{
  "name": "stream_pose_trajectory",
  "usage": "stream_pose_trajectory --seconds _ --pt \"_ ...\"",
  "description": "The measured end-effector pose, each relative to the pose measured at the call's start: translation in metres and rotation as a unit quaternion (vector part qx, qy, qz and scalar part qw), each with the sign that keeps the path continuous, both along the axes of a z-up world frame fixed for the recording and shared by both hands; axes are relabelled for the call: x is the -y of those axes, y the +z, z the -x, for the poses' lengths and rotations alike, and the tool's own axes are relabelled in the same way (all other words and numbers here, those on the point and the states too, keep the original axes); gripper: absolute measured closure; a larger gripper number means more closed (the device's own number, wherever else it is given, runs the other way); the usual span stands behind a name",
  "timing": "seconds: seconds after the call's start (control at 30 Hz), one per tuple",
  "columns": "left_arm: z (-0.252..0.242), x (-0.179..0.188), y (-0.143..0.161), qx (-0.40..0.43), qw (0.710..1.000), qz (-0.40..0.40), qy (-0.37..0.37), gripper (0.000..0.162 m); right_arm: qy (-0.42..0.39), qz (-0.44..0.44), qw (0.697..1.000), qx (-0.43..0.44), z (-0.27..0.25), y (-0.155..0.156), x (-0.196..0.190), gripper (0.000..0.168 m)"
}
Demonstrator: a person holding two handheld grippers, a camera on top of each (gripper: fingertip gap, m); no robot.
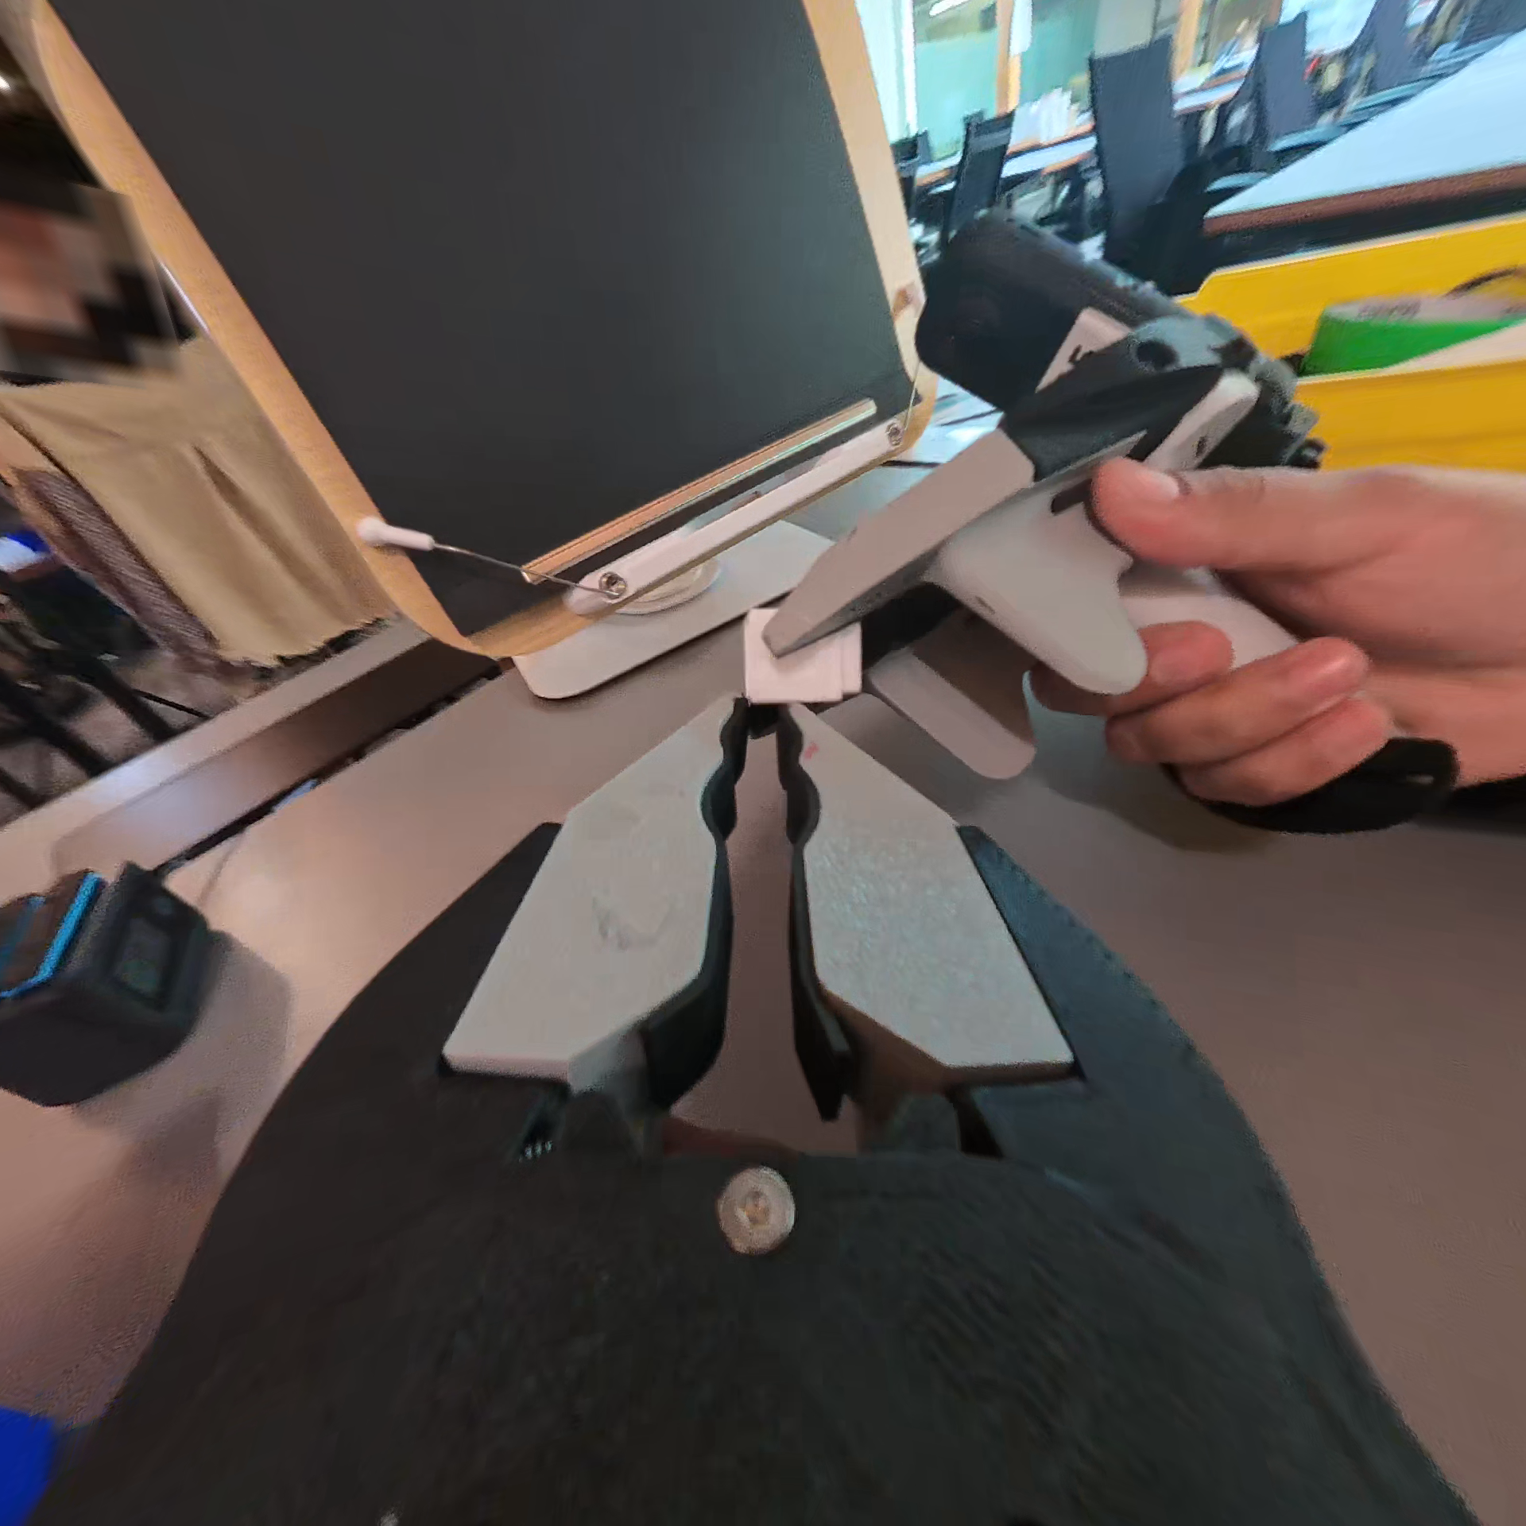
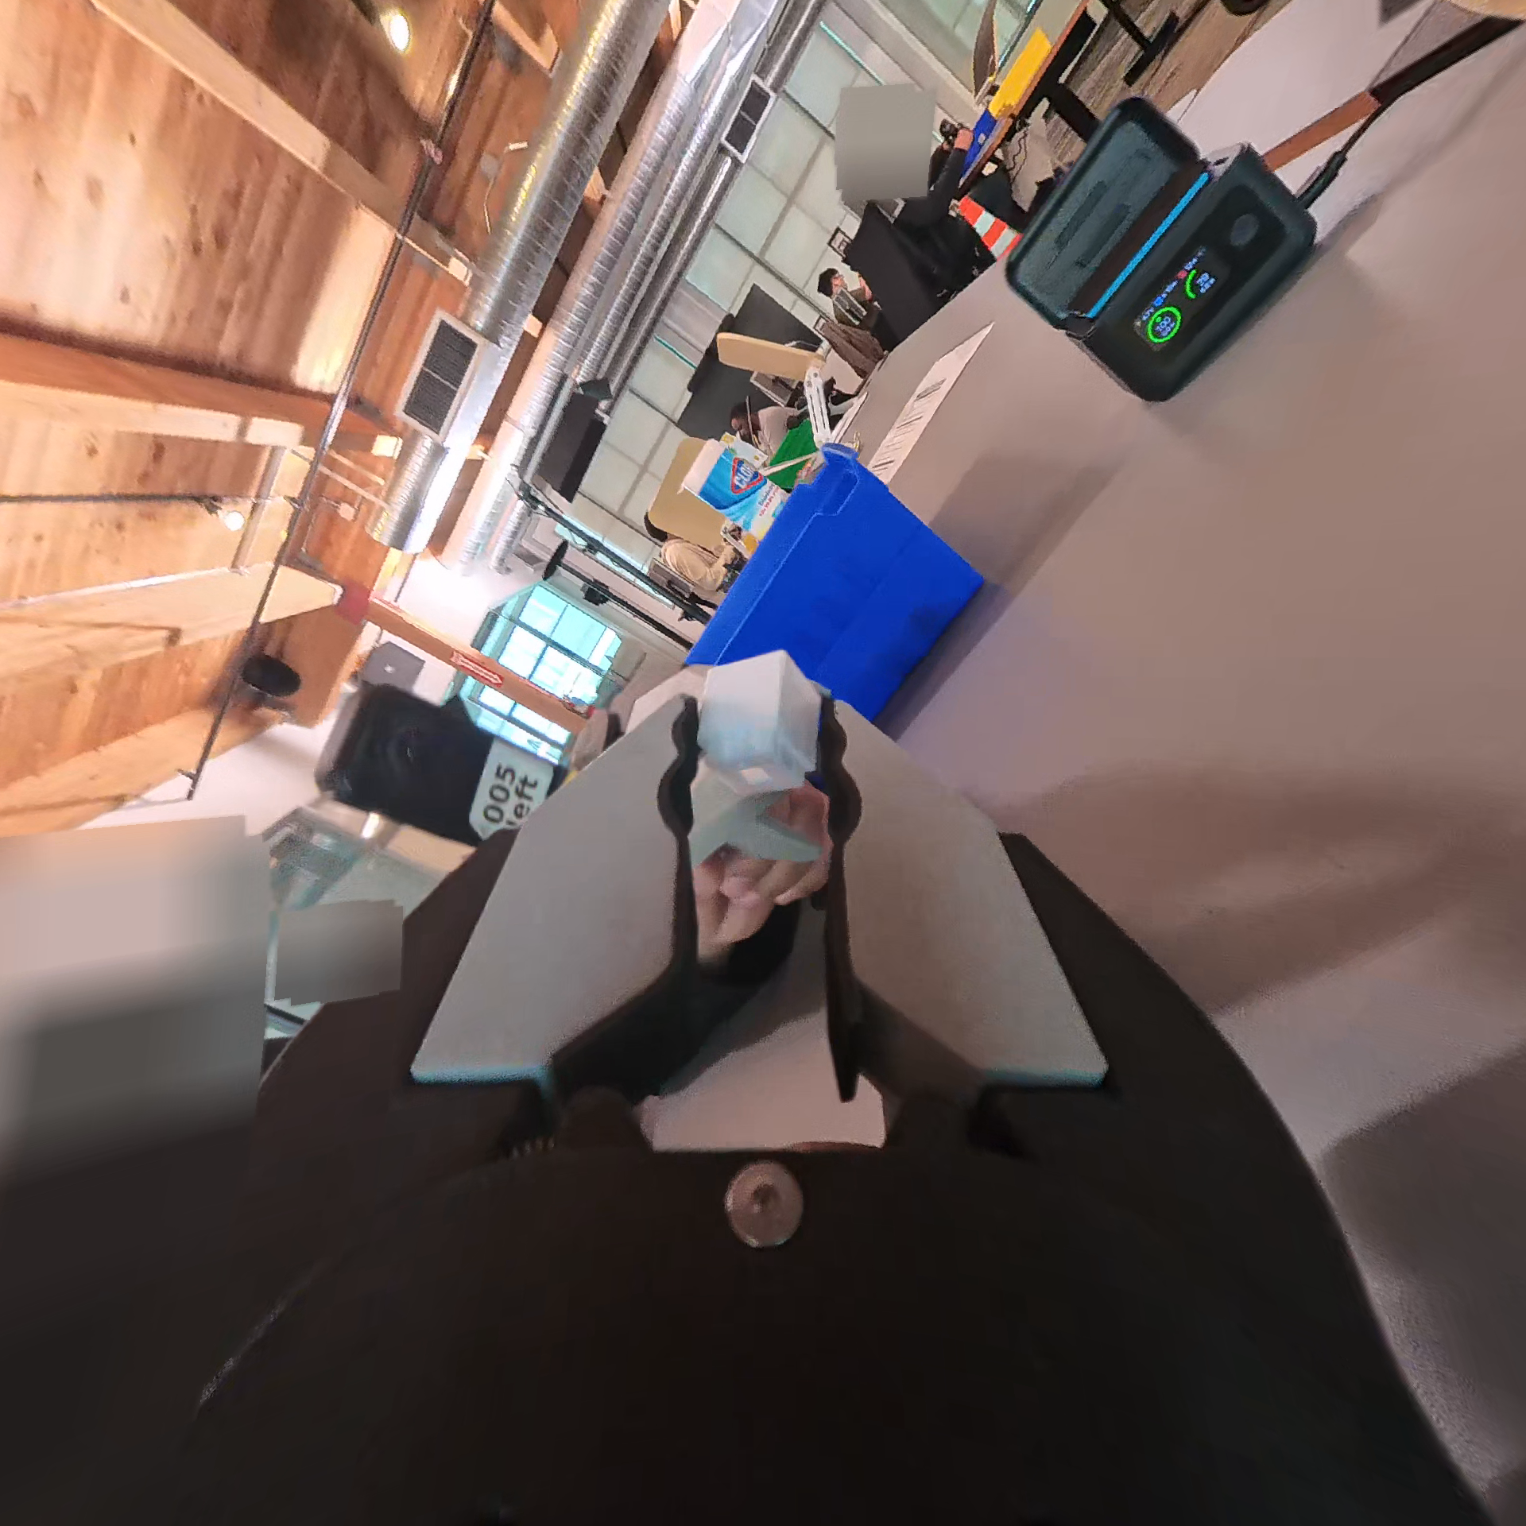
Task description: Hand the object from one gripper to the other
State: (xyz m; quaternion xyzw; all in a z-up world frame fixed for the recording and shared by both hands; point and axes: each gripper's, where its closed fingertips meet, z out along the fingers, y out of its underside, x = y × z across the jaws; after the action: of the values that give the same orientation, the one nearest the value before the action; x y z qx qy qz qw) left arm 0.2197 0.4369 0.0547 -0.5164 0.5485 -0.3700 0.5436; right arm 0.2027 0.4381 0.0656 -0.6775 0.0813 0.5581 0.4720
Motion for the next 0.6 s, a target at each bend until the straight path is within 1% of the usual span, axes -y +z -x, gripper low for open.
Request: stream_pose_trajectory --seconds 0.07,0.2,0.23,0.27,0.3,0.37,0.43,0.47,0.6 --pt "0.002 0.0 0.001 0.004 1.0 0.016 -0.011 0.159 0.0 -0.005 1.0 0.017 0.003 0.0 0.0 0.142" --pt "0.002 0.001 -0.002 -0.009 1.0 -0.03 -0.002 0.158 -0.001 0.002 1.0 0.026 0.003 -0.002 0.0 0.143" --pt "0.001 0.002 -0.002 -0.009 0.999 -0.049 0.003 0.154 -0.003 0.004 1.0 0.021 0.003 -0.003 0.0 0.143" --pt "0.001 0.004 -0.001 -0.006 0.998 -0.069 0.003 0.14 -0.003 0.004 1.0 0.01 0.003 -0.002 -0.001 0.143" --pt "0.0 0.007 -0.001 -0.004 0.996 -0.083 0.005 0.132 -0.003 0.003 1.0 -0.004 0.003 -0.001 -0.002 0.143" --pt "-0.001 0.01 0.0 -0.001 0.994 -0.105 0.011 0.123 0.002 0.006 1.0 -0.023 0.007 -0.002 -0.003 0.143" --pt "0.0 0.007 0.002 0.003 0.993 -0.116 0.027 0.125 0.014 0.012 1.0 -0.015 0.015 -0.007 -0.004 0.143" --pt "0.001 0.004 0.003 0.002 0.992 -0.118 0.031 0.133 0.02 0.014 1.0 -0.006 0.02 -0.01 -0.004 0.144" --pt "0.003 0.002 0.0 -0.01 0.998 -0.066 0.003 0.133 0.012 0.01 1.0 0.027 0.022 -0.013 -0.006 0.143"
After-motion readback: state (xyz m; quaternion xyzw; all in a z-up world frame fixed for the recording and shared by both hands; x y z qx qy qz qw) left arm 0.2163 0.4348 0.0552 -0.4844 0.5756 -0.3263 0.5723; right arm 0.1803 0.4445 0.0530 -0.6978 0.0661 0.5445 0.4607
